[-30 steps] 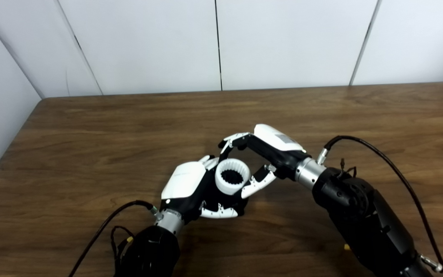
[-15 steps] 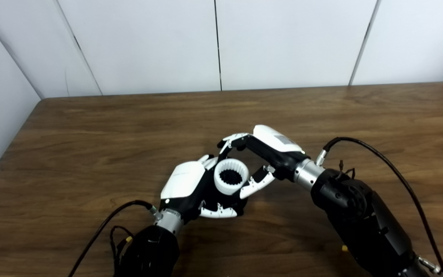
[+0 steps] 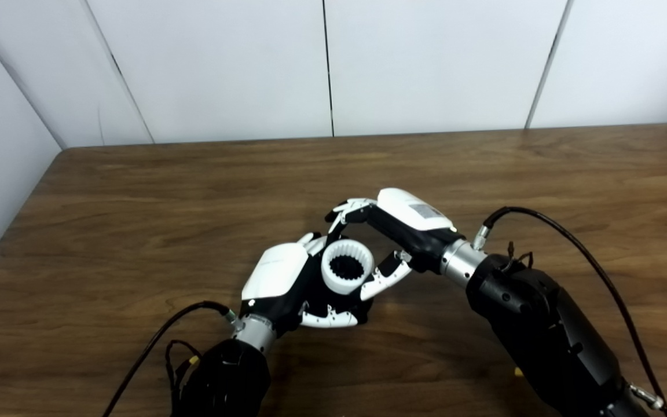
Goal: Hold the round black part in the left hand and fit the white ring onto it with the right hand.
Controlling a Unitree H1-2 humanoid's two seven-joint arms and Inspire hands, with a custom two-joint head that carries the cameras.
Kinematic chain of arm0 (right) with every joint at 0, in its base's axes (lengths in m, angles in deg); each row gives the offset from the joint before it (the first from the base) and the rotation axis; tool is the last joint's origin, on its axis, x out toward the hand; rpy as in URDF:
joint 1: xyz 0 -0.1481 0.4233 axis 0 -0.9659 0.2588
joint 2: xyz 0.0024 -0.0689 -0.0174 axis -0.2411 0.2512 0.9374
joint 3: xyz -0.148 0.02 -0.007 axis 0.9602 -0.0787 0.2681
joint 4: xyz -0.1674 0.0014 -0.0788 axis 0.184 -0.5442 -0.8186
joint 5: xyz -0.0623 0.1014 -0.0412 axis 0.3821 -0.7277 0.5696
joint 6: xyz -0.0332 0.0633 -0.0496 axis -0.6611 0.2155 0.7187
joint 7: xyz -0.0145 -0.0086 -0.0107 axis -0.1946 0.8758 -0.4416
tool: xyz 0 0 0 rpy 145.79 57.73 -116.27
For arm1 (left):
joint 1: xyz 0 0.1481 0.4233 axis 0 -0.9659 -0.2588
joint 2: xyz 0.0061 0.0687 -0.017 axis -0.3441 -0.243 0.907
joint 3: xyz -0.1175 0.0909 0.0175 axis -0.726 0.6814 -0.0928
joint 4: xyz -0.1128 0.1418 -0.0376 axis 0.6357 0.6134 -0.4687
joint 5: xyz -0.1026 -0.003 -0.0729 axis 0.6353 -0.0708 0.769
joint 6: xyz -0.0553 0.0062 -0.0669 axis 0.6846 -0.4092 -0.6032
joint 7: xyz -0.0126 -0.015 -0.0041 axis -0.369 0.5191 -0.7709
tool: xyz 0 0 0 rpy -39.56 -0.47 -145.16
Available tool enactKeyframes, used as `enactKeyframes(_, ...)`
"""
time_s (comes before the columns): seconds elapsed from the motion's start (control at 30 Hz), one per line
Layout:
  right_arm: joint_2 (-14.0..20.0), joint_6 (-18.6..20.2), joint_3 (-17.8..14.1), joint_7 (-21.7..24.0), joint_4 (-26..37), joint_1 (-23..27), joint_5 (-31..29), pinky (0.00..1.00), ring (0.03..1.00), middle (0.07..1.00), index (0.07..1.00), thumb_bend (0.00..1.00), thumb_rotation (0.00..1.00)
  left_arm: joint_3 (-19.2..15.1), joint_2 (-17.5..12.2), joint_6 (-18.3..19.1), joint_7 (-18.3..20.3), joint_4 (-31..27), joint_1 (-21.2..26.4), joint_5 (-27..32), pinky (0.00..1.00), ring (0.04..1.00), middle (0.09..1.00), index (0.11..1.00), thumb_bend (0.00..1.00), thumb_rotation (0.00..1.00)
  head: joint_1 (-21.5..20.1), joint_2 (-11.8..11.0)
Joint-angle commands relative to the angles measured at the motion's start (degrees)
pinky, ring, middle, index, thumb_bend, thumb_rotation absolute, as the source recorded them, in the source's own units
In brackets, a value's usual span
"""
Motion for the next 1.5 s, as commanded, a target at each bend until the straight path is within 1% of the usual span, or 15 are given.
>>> enactKeyframes(0.0, 0.08, -1.24, 1.11, 1.66, 1.09, 1.20, 0.19, 0.79, 0.899, 0.822, 0.490, 0.53, 0.15, 1.21, 0.55, 0.08, 2.38, 0.35, 0.79, 1.03, 0.77, 0.962, 0.900, 0.874, 0.83, 0.41, 0.11, 0.13)
enactKeyframes(0.33, 0.82, -0.90, 2.00, 2.35, 1.21, 1.24, 0.61, 0.78, 0.897, 0.828, 0.491, 0.53, 0.15, 1.16, 0.88, 1.04, 2.49, 0.48, 1.03, 0.78, 0.77, 0.960, 0.911, 0.868, 0.83, 0.41, 0.09, 0.13)
enactKeyframes(0.7, 1.34, -2.24, 2.88, 1.53, -0.35, 0.91, 1.50, 0.79, 0.897, 0.822, 0.491, 0.53, 0.15, 1.08, 0.90, 1.93, 2.73, 0.04, 1.17, 0.38, 0.76, 0.959, 0.911, 0.853, 0.84, 0.37, 0.02, 0.12)
enactKeyframes(1.1, 1.79, -3.83, 2.68, 0.75, -2.16, 0.54, 1.65, 0.78, 0.900, 0.819, 0.490, 0.53, 0.15, 1.39, 0.85, 1.93, 2.85, -0.47, 1.16, -0.42, 0.75, 0.950, 0.907, 0.849, 0.84, 0.40, 0.16, 0.44)
enactKeyframes(1.33, 1.85, -3.17, 2.38, 1.27, -2.70, 0.57, 1.20, 0.80, 0.906, 0.827, 0.491, 0.53, 0.15, 1.13, 1.17, 2.07, 2.89, -0.74, 1.05, 0.30, 0.76, 0.957, 0.911, 0.851, 0.84, 0.40, 0.26, 0.61)
enactKeyframes(1.47, 1.98, -2.16, 2.37, 2.09, -2.89, 0.79, 0.90, 0.80, 0.911, 0.831, 0.491, 0.53, 0.15, 1.14, 1.13, 2.28, 3.16, -0.92, 0.99, 0.27, 0.76, 0.959, 0.913, 0.851, 0.84, 0.41, 0.26, 0.61)
